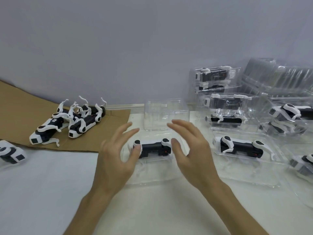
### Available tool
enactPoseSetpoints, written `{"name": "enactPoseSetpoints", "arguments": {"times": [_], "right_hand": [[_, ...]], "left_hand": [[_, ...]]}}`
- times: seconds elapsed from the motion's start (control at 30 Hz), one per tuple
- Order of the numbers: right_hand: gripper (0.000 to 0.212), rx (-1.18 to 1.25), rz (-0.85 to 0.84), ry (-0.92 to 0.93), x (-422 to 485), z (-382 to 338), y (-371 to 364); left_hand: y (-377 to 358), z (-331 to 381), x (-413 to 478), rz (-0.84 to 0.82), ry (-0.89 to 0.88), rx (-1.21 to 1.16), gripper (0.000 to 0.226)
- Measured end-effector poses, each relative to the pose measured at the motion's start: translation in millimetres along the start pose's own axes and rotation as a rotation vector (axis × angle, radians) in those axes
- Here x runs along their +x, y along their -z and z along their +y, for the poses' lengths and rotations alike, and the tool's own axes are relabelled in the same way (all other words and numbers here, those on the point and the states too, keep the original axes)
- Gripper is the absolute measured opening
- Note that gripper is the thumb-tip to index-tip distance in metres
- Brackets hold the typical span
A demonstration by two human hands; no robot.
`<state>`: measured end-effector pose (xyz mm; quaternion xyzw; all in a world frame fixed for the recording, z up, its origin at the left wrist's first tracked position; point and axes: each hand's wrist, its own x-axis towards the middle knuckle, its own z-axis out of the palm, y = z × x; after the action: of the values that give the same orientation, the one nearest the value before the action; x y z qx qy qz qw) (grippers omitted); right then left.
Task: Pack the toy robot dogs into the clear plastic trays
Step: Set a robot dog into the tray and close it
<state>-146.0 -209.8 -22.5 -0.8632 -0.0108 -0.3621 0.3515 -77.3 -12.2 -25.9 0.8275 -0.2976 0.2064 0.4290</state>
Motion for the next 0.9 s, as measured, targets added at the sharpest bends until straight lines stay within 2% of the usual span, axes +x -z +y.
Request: {"name": "enactPoseSetpoints", "arguments": {"times": [0.1, 0.17, 0.23, 0.33, 0.4, 0.5, 0.6, 0.8, 0.9], "right_hand": [[0.028, -0.145, -0.319, -0.062, -4.1, -1.7, -4.6], [0.026, -0.135, -0.384, -0.118, -4.6, 0.7, -3.8], [0.022, -0.127, -0.377, -0.095, -4.2, 1.6, -2.0], [0.039, -0.212, -0.494, -0.017, -5.6, 0.4, 0.2], [0.043, -0.272, -0.539, 0.006, -4.9, -0.1, 1.8], [0.034, -0.298, -0.478, 0.025, -1.9, -0.6, 4.2], [0.044, -0.272, -0.475, 0.008, -1.1, -0.5, 7.6], [0.06, -0.22, -0.589, 0.001, -4.1, -3.5, 8.8], [0.06, -0.267, -0.632, -0.021, -4.5, -3.0, 9.7]], "left_hand": [[-5.3, 2.1, -0.8, -0.278, -0.027, 0.236, 0.053], [-3.2, -4.1, 1.9, -0.335, 0.0, 0.244, 0.051], [-0.1, -8.3, 3.7, -0.328, -0.017, 0.192, 0.047], [1.4, -11.5, 1.3, -0.347, -0.057, 0.179, 0.048], [1.6, -12.4, 0.1, -0.344, -0.059, 0.166, 0.048], [1.3, -12.0, 0.2, -0.327, -0.036, 0.101, 0.045], [1.0, -9.9, 1.0, -0.298, 0.018, 0.01, 0.053], [4.3, -11.9, 0.8, -0.298, 0.019, -0.046, 0.027], [8.1, -10.0, 1.4, -0.304, 0.016, -0.074, 0.033]]}}
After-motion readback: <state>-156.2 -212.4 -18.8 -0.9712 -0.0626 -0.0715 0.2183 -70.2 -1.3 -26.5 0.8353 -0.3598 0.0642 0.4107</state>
